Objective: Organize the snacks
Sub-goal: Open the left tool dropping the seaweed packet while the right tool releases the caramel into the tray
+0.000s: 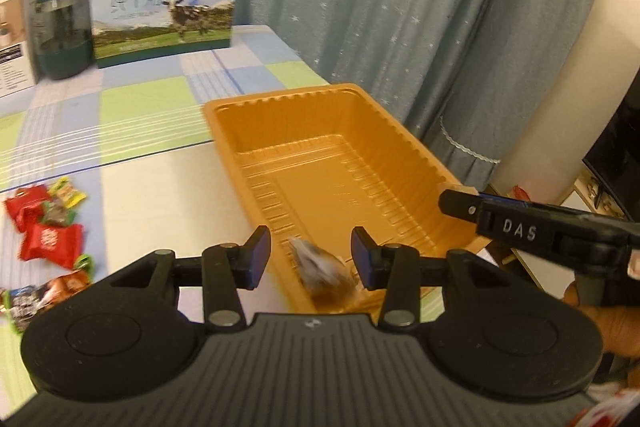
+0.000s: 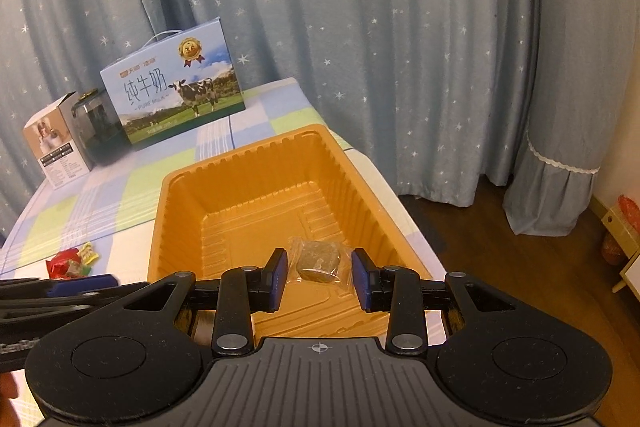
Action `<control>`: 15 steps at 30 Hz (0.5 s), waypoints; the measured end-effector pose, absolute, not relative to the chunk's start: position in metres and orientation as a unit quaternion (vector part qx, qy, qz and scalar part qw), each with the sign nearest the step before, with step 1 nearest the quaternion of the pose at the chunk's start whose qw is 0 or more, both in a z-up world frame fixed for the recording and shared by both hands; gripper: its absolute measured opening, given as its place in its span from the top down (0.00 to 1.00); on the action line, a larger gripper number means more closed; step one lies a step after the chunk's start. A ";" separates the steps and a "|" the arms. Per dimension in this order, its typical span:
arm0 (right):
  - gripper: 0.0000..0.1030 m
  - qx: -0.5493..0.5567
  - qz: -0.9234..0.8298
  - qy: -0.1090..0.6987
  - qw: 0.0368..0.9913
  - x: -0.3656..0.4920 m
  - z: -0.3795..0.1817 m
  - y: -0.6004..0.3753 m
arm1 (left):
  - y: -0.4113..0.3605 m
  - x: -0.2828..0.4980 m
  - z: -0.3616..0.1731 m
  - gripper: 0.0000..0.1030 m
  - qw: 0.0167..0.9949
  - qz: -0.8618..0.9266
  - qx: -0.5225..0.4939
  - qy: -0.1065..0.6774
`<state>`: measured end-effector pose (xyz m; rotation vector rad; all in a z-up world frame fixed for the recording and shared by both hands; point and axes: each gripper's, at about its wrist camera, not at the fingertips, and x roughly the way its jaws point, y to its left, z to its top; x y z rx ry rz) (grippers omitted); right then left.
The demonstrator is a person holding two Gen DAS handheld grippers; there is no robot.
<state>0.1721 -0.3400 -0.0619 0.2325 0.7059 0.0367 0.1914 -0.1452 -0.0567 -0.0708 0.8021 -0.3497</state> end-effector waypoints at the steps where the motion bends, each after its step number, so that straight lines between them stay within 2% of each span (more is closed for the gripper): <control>1: 0.66 0.114 0.019 0.346 0.931 0.172 -0.062 -0.340 | -0.140 0.189 -0.056 0.61 0.906 -0.166 -0.037 0.388; 12: 0.63 0.140 0.050 0.344 0.927 0.181 -0.063 -0.333 | -0.109 0.170 -0.056 0.56 0.910 -0.137 -0.058 0.386; 13: 0.58 0.152 0.054 0.345 0.925 0.182 -0.063 -0.334 | -0.106 0.168 -0.056 0.54 0.911 -0.135 -0.056 0.386; 14: 0.42 0.168 0.056 0.342 0.923 0.182 -0.063 -0.337 | -0.104 0.167 -0.056 0.50 0.911 -0.132 -0.055 0.387; 15: 0.34 0.183 0.057 0.338 0.921 0.181 -0.063 -0.340 | -0.102 0.165 -0.056 0.46 0.911 -0.129 -0.054 0.388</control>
